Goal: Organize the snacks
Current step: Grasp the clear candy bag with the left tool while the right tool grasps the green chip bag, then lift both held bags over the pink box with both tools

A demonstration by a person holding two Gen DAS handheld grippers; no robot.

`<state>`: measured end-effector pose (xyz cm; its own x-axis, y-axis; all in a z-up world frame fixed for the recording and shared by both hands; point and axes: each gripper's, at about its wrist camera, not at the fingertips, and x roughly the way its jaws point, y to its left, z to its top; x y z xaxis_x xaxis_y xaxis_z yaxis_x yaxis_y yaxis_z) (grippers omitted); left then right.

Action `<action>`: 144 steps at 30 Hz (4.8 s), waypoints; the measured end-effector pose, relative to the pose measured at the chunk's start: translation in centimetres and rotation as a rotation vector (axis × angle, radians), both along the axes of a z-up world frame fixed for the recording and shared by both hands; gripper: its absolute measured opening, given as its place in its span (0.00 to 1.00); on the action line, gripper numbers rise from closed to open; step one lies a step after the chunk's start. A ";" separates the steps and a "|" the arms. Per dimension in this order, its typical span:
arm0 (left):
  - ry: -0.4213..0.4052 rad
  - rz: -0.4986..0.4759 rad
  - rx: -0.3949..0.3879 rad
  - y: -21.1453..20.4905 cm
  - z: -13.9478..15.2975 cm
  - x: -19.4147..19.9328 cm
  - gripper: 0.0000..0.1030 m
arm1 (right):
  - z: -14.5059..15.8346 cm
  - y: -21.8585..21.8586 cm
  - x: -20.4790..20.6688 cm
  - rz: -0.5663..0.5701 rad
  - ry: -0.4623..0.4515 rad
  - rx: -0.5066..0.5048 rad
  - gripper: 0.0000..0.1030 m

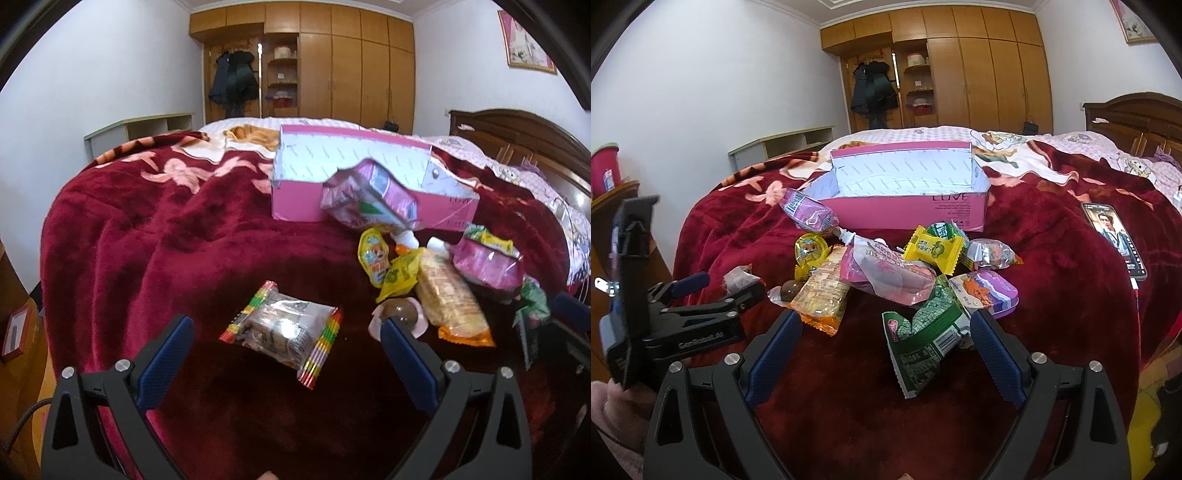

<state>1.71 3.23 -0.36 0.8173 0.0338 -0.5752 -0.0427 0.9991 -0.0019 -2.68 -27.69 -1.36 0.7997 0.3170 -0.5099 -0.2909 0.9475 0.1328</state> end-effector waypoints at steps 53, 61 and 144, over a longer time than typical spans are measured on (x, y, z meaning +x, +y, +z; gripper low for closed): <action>-0.012 -0.106 -0.062 0.0 1.0 -0.8 0.49 | -1.9 -2.6 3.1 0.013 0.125 0.091 0.63; -0.026 -0.114 -0.062 -0.1 1.7 -0.8 0.49 | -1.3 -2.7 2.7 0.042 0.115 0.126 0.51; 0.232 -0.271 -0.080 -3.8 6.1 24.8 0.54 | 2.6 -0.2 25.9 -0.004 0.196 0.023 0.50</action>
